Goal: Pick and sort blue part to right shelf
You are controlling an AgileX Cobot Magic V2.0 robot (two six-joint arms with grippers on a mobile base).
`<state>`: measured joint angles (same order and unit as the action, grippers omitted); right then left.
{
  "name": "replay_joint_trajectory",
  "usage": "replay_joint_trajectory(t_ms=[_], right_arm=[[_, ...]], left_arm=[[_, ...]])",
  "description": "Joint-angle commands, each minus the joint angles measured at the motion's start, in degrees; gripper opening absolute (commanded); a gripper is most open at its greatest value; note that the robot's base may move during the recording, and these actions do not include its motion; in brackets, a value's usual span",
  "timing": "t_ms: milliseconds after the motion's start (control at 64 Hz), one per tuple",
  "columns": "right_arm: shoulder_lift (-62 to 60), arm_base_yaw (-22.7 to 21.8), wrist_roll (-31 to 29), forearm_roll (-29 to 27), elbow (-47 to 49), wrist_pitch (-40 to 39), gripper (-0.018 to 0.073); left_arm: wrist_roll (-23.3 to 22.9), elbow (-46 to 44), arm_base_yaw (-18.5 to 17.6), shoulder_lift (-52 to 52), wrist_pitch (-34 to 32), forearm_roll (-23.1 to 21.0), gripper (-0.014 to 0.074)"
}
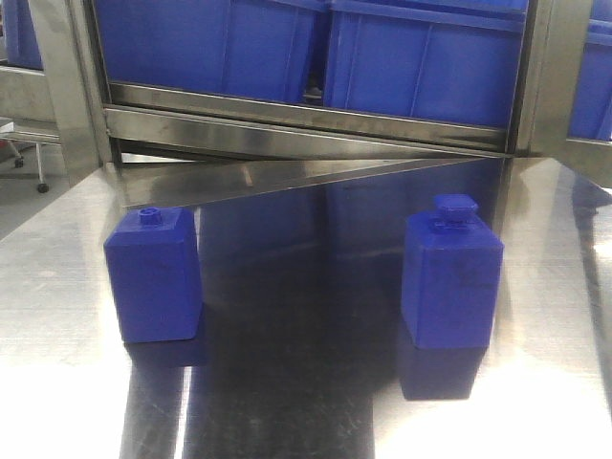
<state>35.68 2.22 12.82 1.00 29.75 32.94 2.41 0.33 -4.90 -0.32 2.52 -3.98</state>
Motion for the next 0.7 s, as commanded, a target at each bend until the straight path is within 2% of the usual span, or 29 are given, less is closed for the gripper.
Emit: replay_joint_trajectory(t_ms=[0, 94, 125, 172, 250, 390, 687], right_arm=[[2.9, 3.1, 0.1, 1.4, 3.9, -2.3, 0.0102], [6.7, 6.9, 1.5, 1.4, 5.7, -0.8, 0.0258], [7.8, 7.8, 2.2, 1.4, 6.5, 0.2, 0.0330], [10.2, 9.3, 4.0, 1.5, 7.9, 2.1, 0.0489], [14.1, 11.3, 7.9, 1.6, 10.4, 5.4, 0.0652], [20.9, 15.7, 15.0, 1.7, 16.6, 10.8, 0.0613], [36.2, 25.9, 17.5, 1.8, 32.3, 25.3, 0.0613]], left_arm=[[-0.3, 1.4, 0.0, -1.3, -4.7, -0.1, 0.0124], [-0.3, 1.4, 0.0, -1.3, -4.7, -0.1, 0.0124], [-0.3, 1.4, 0.0, -1.3, -4.7, -0.1, 0.0124], [-0.3, 1.4, 0.0, -1.3, -4.7, -0.1, 0.0124], [-0.3, 1.4, 0.0, -1.3, -4.7, -0.1, 0.0124], [-0.3, 1.4, 0.0, -1.3, -4.7, -0.1, 0.0124], [-0.3, 1.4, 0.0, -1.3, -4.7, -0.1, 0.0124]])
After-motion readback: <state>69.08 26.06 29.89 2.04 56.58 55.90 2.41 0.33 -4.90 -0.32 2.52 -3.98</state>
